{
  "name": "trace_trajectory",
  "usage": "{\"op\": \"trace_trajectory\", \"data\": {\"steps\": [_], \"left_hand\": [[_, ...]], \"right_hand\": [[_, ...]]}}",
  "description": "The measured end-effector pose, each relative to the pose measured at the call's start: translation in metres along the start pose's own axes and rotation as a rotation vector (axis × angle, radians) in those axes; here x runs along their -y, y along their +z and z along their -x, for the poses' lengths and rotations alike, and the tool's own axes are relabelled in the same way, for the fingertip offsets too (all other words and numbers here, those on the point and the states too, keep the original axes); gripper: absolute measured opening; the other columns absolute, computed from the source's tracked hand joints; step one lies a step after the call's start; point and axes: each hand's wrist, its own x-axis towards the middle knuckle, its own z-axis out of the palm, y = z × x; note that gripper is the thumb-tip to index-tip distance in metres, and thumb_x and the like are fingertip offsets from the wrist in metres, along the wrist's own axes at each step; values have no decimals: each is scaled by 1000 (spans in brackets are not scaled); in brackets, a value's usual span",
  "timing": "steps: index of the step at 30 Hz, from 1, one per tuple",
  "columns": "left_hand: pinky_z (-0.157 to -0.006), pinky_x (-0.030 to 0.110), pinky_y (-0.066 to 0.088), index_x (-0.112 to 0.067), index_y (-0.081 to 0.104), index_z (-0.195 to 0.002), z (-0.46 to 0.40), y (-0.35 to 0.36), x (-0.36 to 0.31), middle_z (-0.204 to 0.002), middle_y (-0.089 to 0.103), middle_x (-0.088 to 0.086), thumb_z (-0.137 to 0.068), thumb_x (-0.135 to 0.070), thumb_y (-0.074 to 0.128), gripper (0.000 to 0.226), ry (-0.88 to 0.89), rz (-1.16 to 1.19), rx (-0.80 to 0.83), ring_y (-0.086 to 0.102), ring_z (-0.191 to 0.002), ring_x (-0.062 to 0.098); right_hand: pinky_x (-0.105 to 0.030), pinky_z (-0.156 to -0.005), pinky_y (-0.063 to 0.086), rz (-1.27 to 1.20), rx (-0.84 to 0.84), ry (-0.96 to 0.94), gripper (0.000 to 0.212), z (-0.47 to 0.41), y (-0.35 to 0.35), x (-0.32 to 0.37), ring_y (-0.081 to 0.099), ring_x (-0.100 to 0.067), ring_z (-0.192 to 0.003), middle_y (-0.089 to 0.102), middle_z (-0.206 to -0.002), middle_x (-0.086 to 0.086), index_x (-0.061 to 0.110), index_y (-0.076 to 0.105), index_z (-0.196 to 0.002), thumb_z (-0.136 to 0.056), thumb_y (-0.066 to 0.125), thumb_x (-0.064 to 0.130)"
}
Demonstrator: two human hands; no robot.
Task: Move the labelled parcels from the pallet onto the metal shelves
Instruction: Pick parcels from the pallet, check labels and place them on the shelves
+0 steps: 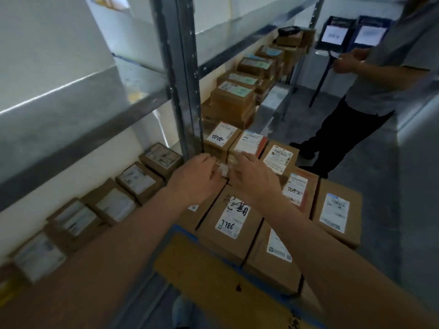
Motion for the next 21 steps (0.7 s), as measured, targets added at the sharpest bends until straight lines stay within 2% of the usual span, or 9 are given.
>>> {"op": "trace_trajectory", "data": {"steps": [3, 5, 7, 9, 11, 14, 16, 18, 21], "left_hand": [[-82, 41, 52, -19, 60, -108, 42, -5, 16, -109, 57, -1, -100, -51, 32, 43, -103, 2, -54, 58, -98, 18], [-79, 37, 50, -16, 61, -114, 72, -12, 22, -112, 58, 1, -104, -45, 39, 38, -181, -9, -84, 59, -98, 19], [-83, 39, 51, -16, 60, -119, 102, -20, 27, -116, 60, 2, -103, -49, 36, 44, -238, 0, -119, 59, -100, 21], [-84, 40, 52, -18, 60, -115, 133, -28, 33, -113, 59, 3, -102, -52, 32, 46, -307, -8, -140, 59, -99, 21], [-84, 42, 51, -16, 59, -114, 163, -36, 41, -115, 57, 4, -102, -46, 36, 40, -379, -59, -143, 59, -102, 24], [-91, 47, 53, -14, 58, -129, 207, -44, 53, -131, 57, 8, -102, -47, 33, 49, -463, -103, -169, 58, -113, 28], [-89, 48, 54, -14, 60, -125, 238, -49, 59, -126, 59, 9, -97, -54, 21, 63, -492, -108, -186, 60, -108, 29], [-86, 48, 55, -15, 61, -119, 265, -51, 64, -119, 60, 7, -93, -55, 17, 65, -511, -108, -196, 60, -105, 28], [-92, 47, 55, -17, 57, -131, 317, -56, 66, -132, 59, 5, -96, -53, 19, 63, -602, -136, -212, 60, -115, 27]], "right_hand": [[-37, -81, 50, -36, 46, -125, 36, 8, 6, 26, 60, -24, -111, 59, -126, -2, 19, 60, -123, -104, 40, 42], [-36, -84, 49, -36, 66, -215, 39, 15, 8, 47, 59, -24, -115, 59, -130, -2, 19, 60, -129, -104, 39, 41], [-39, -91, 48, -52, 95, -276, 42, 24, 10, 70, 58, -25, -120, 56, -136, -5, 16, 58, -133, -105, 40, 41], [-40, -94, 49, -82, 123, -328, 42, 32, 14, 93, 58, -26, -118, 56, -136, -7, 16, 57, -133, -105, 41, 43], [-43, -90, 53, -122, 131, -388, 41, 41, 18, 116, 60, -25, -111, 58, -129, -5, 19, 57, -130, -103, 39, 45], [-43, -84, 54, -158, 153, -487, 39, 56, 21, 150, 60, -24, -106, 58, -124, -3, 19, 58, -125, -102, 39, 44], [-41, -86, 54, -152, 167, -555, 42, 70, 27, 173, 60, -23, -111, 58, -129, -2, 19, 57, -130, -103, 38, 45], [-37, -87, 51, -146, 177, -615, 43, 81, 31, 193, 59, -22, -114, 57, -133, -1, 20, 55, -132, -104, 36, 47], [-36, -83, 48, -141, 208, -723, 37, 108, 37, 231, 60, -24, -110, 59, -128, -2, 18, 57, -128, -106, 39, 43]]}}
